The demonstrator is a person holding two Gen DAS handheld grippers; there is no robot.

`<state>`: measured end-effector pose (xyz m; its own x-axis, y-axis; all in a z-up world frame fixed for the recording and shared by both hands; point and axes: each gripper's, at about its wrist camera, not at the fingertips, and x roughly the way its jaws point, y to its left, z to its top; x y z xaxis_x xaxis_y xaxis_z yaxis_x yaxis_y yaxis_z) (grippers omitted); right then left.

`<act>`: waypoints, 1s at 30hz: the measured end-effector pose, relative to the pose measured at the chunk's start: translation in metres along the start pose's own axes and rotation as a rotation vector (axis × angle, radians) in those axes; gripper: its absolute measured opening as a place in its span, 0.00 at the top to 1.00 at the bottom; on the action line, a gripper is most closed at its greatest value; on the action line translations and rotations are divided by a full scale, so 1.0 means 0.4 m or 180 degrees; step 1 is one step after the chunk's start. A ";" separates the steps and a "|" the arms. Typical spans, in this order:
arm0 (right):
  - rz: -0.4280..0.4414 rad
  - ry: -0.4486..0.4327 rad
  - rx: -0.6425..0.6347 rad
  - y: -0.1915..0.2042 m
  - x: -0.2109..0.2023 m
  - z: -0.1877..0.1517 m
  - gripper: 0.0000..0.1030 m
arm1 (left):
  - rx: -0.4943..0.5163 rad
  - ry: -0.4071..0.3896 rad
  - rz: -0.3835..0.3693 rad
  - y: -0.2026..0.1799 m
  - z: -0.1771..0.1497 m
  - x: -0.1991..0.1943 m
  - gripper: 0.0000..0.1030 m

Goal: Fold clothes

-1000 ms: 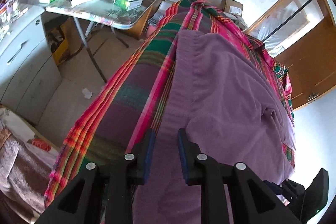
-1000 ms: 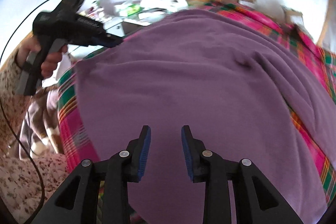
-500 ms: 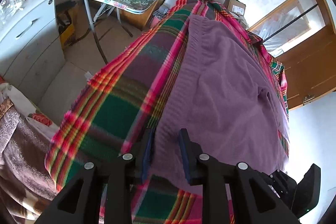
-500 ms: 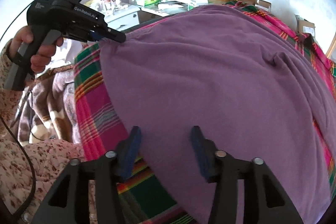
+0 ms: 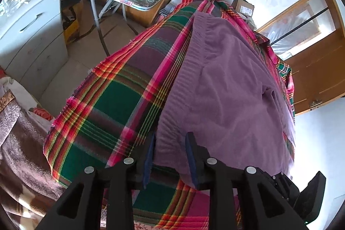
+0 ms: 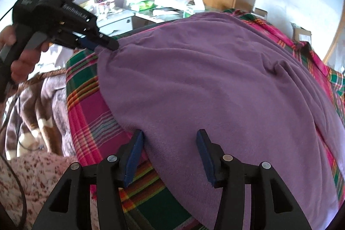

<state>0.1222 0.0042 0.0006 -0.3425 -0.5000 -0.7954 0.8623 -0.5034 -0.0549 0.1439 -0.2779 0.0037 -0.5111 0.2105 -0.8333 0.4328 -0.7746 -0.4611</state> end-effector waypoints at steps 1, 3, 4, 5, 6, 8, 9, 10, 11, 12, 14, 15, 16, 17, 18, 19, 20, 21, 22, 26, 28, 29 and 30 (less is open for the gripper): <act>-0.0018 -0.0008 0.0012 0.002 0.001 0.004 0.69 | 0.0009 -0.0027 0.0021 -0.002 -0.002 -0.001 0.81; -0.0040 -0.0015 -0.0026 0.013 0.002 0.011 0.91 | 0.0101 -0.0095 0.0024 -0.007 -0.005 -0.008 0.91; -0.0066 -0.0022 -0.0054 0.022 0.003 0.014 0.93 | 0.0112 -0.0131 0.0000 -0.006 -0.004 -0.015 0.93; -0.0094 -0.0032 -0.0084 0.030 0.004 0.016 0.94 | 0.0090 -0.0164 -0.0022 -0.001 0.000 -0.022 0.94; -0.0121 -0.0050 -0.0116 0.037 0.003 0.017 0.95 | 0.0068 -0.0198 -0.0043 0.003 0.003 -0.029 0.94; -0.0090 -0.0085 -0.0093 0.045 -0.005 0.023 0.95 | 0.0025 -0.0265 -0.0032 0.014 0.012 -0.043 0.94; -0.0056 -0.0105 -0.0067 0.047 -0.010 0.029 0.95 | 0.0011 -0.0293 -0.0022 0.019 0.017 -0.050 0.94; -0.0026 -0.0149 -0.0057 0.050 -0.018 0.039 0.95 | 0.0003 -0.0320 -0.0016 0.023 0.023 -0.056 0.94; -0.0022 -0.0206 -0.0046 0.053 -0.026 0.051 0.95 | -0.0002 -0.0348 -0.0010 0.025 0.028 -0.061 0.94; -0.0002 -0.0246 -0.0028 0.053 -0.033 0.061 0.95 | 0.0001 -0.0378 -0.0001 0.025 0.033 -0.065 0.94; 0.0059 -0.0307 0.0002 0.054 -0.039 0.080 0.95 | 0.0019 -0.0433 0.0017 0.024 0.042 -0.070 0.94; 0.0094 -0.0314 0.0014 0.055 -0.036 0.086 0.95 | 0.0021 -0.0445 0.0026 0.024 0.046 -0.070 0.94; 0.0133 -0.0311 0.0025 0.058 -0.032 0.090 0.95 | 0.0014 -0.0438 0.0034 0.026 0.047 -0.065 0.94; 0.0181 -0.0274 0.0030 0.063 -0.024 0.088 0.95 | 0.0006 -0.0424 0.0055 0.028 0.047 -0.059 0.94; 0.0219 -0.0239 0.0021 0.069 -0.018 0.086 0.96 | -0.0005 -0.0403 0.0096 0.032 0.045 -0.050 0.94; 0.0251 -0.0213 0.0001 0.075 -0.011 0.085 0.98 | -0.0022 -0.0376 0.0126 0.036 0.044 -0.041 0.94; 0.0283 -0.0188 -0.0018 0.081 -0.005 0.085 0.98 | -0.0048 -0.0343 0.0141 0.040 0.044 -0.031 0.94; 0.0308 -0.0175 -0.0030 0.085 0.000 0.085 0.98 | -0.0078 -0.0314 0.0150 0.046 0.043 -0.022 0.94; 0.0309 -0.0204 -0.0016 0.082 -0.002 0.089 0.98 | -0.0107 -0.0306 0.0146 0.050 0.041 -0.019 0.94; 0.0373 -0.0209 0.0142 0.034 -0.016 0.091 0.95 | -0.0095 -0.0298 0.0155 0.049 0.043 -0.025 0.93; 0.0426 -0.0261 0.0173 -0.006 -0.049 0.082 0.91 | -0.0079 -0.0284 0.0192 0.044 0.044 -0.029 0.91; 0.0392 -0.0317 0.0178 -0.021 -0.072 0.076 0.90 | -0.0075 -0.0278 0.0213 0.040 0.044 -0.030 0.91; 0.0309 -0.0367 0.0173 -0.046 -0.095 0.068 0.90 | -0.0078 -0.0281 0.0229 0.037 0.045 -0.034 0.90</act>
<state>0.1092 0.0131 0.0483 -0.3019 -0.6242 -0.7206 0.8730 -0.4847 0.0541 0.1439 -0.3030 0.0136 -0.5409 0.1006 -0.8350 0.4882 -0.7708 -0.4092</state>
